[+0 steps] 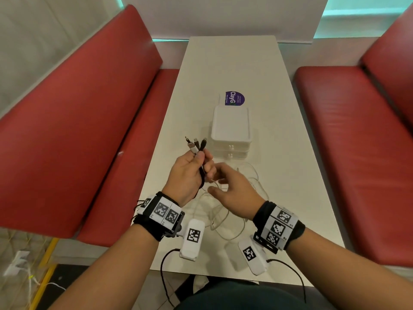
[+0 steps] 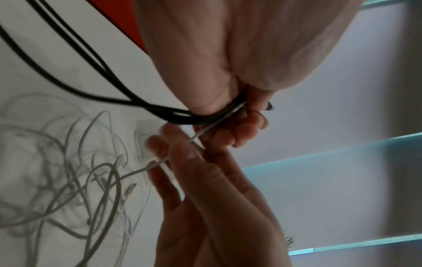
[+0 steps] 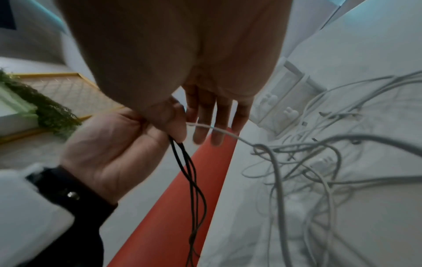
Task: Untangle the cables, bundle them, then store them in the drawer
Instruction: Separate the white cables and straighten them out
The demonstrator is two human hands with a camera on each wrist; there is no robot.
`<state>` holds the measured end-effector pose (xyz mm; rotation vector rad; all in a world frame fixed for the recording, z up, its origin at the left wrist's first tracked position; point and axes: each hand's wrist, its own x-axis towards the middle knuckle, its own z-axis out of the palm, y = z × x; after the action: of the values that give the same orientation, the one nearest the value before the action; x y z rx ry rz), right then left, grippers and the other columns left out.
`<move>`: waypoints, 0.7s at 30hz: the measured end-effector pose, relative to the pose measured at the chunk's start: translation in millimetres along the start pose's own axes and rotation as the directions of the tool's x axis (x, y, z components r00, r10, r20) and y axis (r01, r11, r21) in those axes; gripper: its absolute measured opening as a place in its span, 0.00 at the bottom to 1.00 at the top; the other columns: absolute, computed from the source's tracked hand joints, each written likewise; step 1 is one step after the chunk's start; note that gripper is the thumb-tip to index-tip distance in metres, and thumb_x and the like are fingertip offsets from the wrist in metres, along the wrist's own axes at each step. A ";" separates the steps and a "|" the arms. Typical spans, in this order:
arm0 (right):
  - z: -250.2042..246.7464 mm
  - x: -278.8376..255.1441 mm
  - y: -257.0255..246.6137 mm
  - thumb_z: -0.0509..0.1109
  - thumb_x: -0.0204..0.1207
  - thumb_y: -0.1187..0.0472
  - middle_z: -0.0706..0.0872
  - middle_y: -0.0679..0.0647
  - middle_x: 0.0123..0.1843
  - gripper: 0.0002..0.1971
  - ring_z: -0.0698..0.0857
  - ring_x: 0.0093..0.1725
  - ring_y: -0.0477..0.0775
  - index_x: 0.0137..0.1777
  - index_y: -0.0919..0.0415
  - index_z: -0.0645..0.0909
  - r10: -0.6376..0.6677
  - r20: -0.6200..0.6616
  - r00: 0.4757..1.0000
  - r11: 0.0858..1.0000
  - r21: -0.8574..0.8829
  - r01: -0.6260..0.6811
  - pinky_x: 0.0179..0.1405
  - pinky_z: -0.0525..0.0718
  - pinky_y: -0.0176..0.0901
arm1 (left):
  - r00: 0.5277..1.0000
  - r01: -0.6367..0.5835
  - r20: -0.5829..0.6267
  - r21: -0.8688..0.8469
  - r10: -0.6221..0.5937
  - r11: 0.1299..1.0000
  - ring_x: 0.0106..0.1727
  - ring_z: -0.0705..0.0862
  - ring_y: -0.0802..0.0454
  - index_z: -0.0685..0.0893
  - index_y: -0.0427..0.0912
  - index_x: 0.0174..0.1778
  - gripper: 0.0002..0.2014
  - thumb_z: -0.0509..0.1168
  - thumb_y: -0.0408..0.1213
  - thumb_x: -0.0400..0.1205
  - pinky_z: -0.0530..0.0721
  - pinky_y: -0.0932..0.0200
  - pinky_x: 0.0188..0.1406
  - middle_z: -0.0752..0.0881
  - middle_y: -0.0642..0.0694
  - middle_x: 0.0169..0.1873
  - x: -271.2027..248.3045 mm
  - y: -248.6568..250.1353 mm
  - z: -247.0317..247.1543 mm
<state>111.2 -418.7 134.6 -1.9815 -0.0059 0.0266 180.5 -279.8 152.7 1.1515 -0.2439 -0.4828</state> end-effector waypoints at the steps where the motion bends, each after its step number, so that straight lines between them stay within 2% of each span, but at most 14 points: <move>1: 3.4 0.6 1.0 0.73 0.79 0.64 0.90 0.46 0.44 0.09 0.89 0.47 0.45 0.54 0.51 0.79 0.008 0.009 1.000 1.000 0.000 -0.008 0.54 0.86 0.42 | 1.000 -0.004 0.006 0.001 0.004 1.000 0.31 0.77 0.46 0.79 0.36 0.49 0.12 0.53 0.38 0.89 0.78 0.55 0.37 0.78 0.44 0.28 0.2 2.1 -0.7; 3: 5.6 2.5 2.2 0.73 0.81 0.61 0.90 0.51 0.36 0.02 0.88 0.36 0.48 0.48 0.53 0.83 0.060 -0.016 0.998 0.996 0.072 -0.059 0.44 0.87 0.45 | 1.000 -0.018 -0.016 0.098 0.020 0.995 0.32 0.81 0.43 0.79 0.37 0.49 0.13 0.53 0.41 0.90 0.82 0.51 0.37 0.78 0.42 0.27 0.4 5.1 -3.5; 6: 2.4 5.9 5.3 0.78 0.77 0.49 0.83 0.49 0.26 0.10 0.79 0.27 0.45 0.41 0.55 0.88 0.084 -0.047 0.995 0.996 0.037 -0.082 0.32 0.80 0.43 | 0.994 -0.031 -0.086 0.354 0.065 0.935 0.24 0.75 0.48 0.80 0.41 0.49 0.14 0.51 0.39 0.93 0.77 0.55 0.30 0.71 0.49 0.22 1.2 6.9 -7.6; 8: -0.3 8.4 9.7 0.75 0.75 0.37 0.81 0.47 0.23 0.20 0.76 0.25 0.46 0.35 0.53 0.86 0.021 -0.027 0.999 0.984 -0.178 -0.026 0.30 0.76 0.43 | 0.991 -0.028 -0.083 0.624 0.102 0.781 0.22 0.68 0.55 0.80 0.45 0.48 0.12 0.54 0.39 0.92 0.69 0.59 0.26 0.71 0.57 0.20 2.7 8.3 -11.1; 10: -6.4 10.4 13.5 0.68 0.74 0.30 0.79 0.47 0.24 0.26 0.77 0.27 0.47 0.32 0.53 0.83 -0.023 -0.022 0.999 0.900 -0.435 0.011 0.30 0.74 0.47 | 0.996 -0.049 0.004 0.852 0.087 0.521 0.25 0.73 0.57 0.80 0.47 0.49 0.06 0.59 0.41 0.88 0.73 0.57 0.29 0.78 0.57 0.25 1.6 9.4 -13.0; 11: -10.4 11.9 15.8 0.67 0.76 0.32 0.78 0.45 0.26 0.24 0.77 0.29 0.46 0.33 0.52 0.82 -0.052 -0.024 0.998 0.872 -0.489 0.034 0.32 0.72 0.47 | 0.998 -0.056 0.044 0.904 0.037 0.423 0.30 0.78 0.56 0.79 0.47 0.52 0.05 0.62 0.43 0.85 0.78 0.55 0.33 0.81 0.56 0.31 -0.1 10.2 -12.8; 13: -17.4 14.7 18.4 0.68 0.81 0.48 0.77 0.43 0.34 0.11 0.76 0.34 0.43 0.42 0.52 0.84 -0.132 0.005 0.991 0.903 -0.412 0.122 0.39 0.73 0.46 | 0.993 -0.085 0.105 0.958 -0.059 0.275 0.41 0.83 0.53 0.77 0.47 0.56 0.10 0.65 0.44 0.80 0.83 0.52 0.43 0.83 0.53 0.41 -3.8 7.9 -12.7; 14: -19.1 15.7 19.4 0.67 0.82 0.56 0.77 0.45 0.38 0.06 0.76 0.36 0.43 0.48 0.53 0.85 -0.185 0.037 0.982 0.915 -0.358 0.186 0.40 0.74 0.45 | 0.988 -0.106 0.128 0.969 -0.084 0.225 0.42 0.82 0.53 0.77 0.47 0.54 0.10 0.65 0.44 0.81 0.81 0.52 0.43 0.82 0.54 0.42 -6.1 6.0 -10.8; 15: -19.2 15.9 19.4 0.65 0.84 0.61 0.77 0.47 0.41 0.07 0.77 0.38 0.44 0.52 0.53 0.85 -0.233 0.050 0.971 0.914 -0.330 0.236 0.41 0.76 0.43 | 0.986 -0.117 0.138 0.971 -0.090 0.207 0.39 0.82 0.55 0.77 0.48 0.53 0.07 0.66 0.44 0.82 0.79 0.54 0.41 0.82 0.55 0.40 -7.4 4.7 -9.4; 16: -18.6 15.6 20.8 0.65 0.85 0.63 0.77 0.48 0.42 0.07 0.77 0.39 0.46 0.53 0.54 0.85 -0.264 0.043 0.964 0.910 -0.322 0.263 0.41 0.76 0.41 | 0.989 -0.104 0.127 0.962 -0.078 0.253 0.35 0.81 0.58 0.79 0.50 0.50 0.04 0.66 0.44 0.84 0.77 0.56 0.39 0.83 0.56 0.36 -7.5 4.5 -9.1; 17: -17.6 15.2 22.8 0.66 0.86 0.60 0.78 0.48 0.41 0.06 0.77 0.38 0.46 0.53 0.55 0.85 -0.261 -0.005 0.965 0.920 -0.304 0.247 0.40 0.75 0.40 | 0.995 -0.070 0.090 0.935 -0.040 0.348 0.32 0.80 0.61 0.80 0.53 0.46 0.03 0.68 0.44 0.84 0.76 0.59 0.38 0.82 0.57 0.31 -6.8 6.1 -9.8; 18: -17.9 14.5 24.8 0.68 0.86 0.56 0.79 0.47 0.38 0.06 0.77 0.36 0.45 0.51 0.55 0.84 -0.212 -0.075 0.974 0.946 -0.266 0.185 0.38 0.75 0.39 | 1.000 -0.031 0.030 0.897 0.011 0.440 0.29 0.77 0.63 0.79 0.54 0.41 0.08 0.70 0.43 0.84 0.75 0.62 0.37 0.79 0.57 0.27 -5.0 9.2 -11.2; 20: -22.9 13.4 31.8 0.70 0.84 0.47 0.78 0.45 0.30 0.13 0.75 0.31 0.43 0.43 0.55 0.83 -0.013 -0.160 0.987 0.993 -0.119 -0.006 0.35 0.74 0.38 | 0.982 0.003 -0.119 0.785 0.146 0.620 0.26 0.72 0.64 0.74 0.52 0.33 0.16 0.75 0.39 0.81 0.73 0.70 0.36 0.72 0.58 0.24 0.1 19.1 -17.0; 21: -26.5 11.7 35.8 0.70 0.83 0.44 0.78 0.45 0.29 0.16 0.74 0.30 0.43 0.41 0.56 0.82 0.073 -0.148 0.986 0.996 -0.049 -0.081 0.36 0.73 0.39 | 0.963 0.006 -0.192 0.722 0.191 0.691 0.26 0.69 0.62 0.71 0.51 0.32 0.19 0.76 0.39 0.79 0.73 0.72 0.35 0.69 0.58 0.25 1.2 24.5 -20.7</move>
<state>123.2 -457.0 112.2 -2.0331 0.1667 -0.0695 196.2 -255.7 166.9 1.9557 -0.2761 -0.1227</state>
